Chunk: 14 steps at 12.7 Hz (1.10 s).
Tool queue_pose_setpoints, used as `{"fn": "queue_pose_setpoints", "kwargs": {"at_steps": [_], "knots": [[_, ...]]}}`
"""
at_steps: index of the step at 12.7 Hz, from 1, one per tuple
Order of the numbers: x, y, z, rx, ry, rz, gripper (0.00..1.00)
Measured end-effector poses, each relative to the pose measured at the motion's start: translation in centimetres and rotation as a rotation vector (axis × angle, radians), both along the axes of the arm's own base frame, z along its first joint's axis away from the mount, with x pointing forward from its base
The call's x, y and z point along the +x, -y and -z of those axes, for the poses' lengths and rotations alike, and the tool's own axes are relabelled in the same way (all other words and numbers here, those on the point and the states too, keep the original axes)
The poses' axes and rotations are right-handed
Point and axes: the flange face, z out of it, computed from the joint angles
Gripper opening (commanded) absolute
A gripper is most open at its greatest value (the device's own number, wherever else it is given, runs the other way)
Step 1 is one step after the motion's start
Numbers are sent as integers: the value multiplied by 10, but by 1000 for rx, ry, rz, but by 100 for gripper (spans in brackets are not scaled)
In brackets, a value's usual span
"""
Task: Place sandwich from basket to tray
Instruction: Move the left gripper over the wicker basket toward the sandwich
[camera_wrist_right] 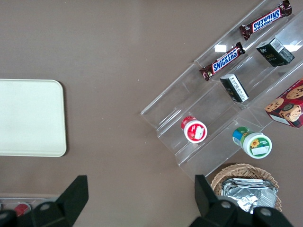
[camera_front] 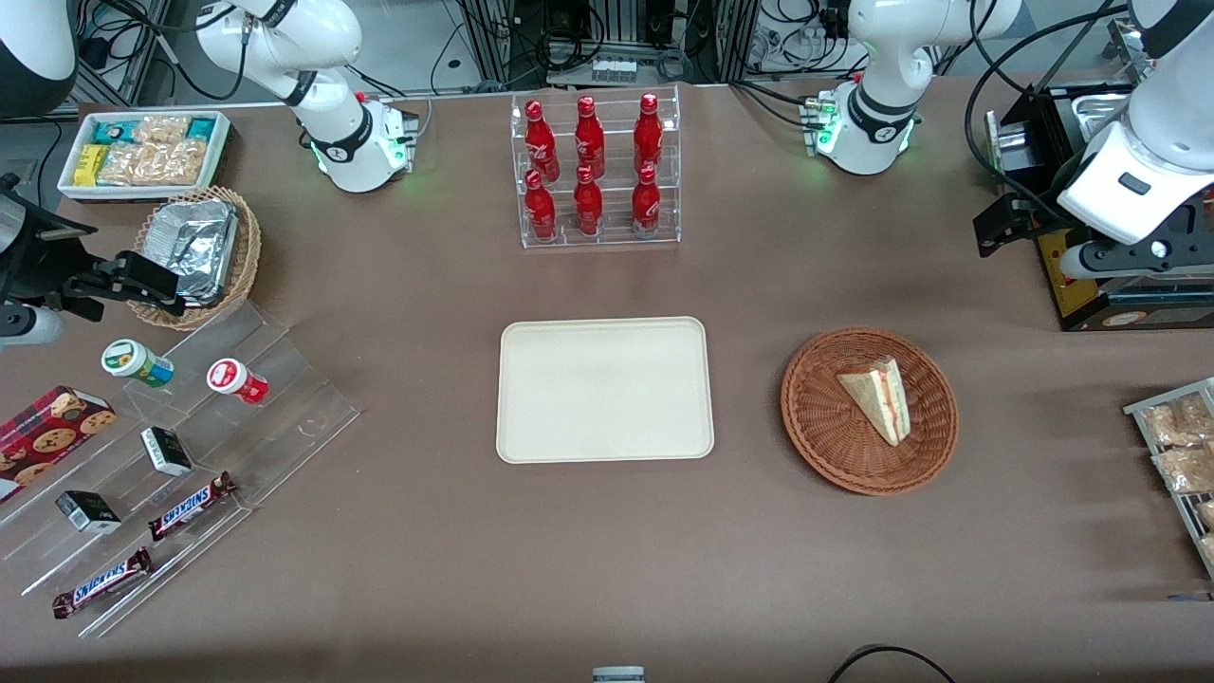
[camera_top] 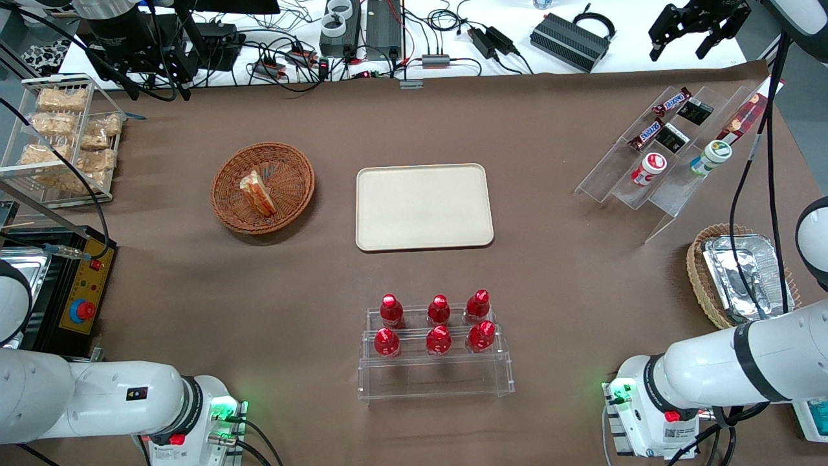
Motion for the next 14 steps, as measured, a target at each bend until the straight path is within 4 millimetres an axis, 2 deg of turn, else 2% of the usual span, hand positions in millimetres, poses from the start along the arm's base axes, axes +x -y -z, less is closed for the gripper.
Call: {"fn": "queue_pose_setpoints", "kwargs": {"at_steps": [4,6,10,12,14], "knots": [[0,0,1,0,-2,2,100],[0,-3,11,3,-25,-3,100],[6,-21,65,5,-68,-30,100],[8,-22,103,4,-61,-36,100],[8,-21,140,10,-43,-116,100]]}}
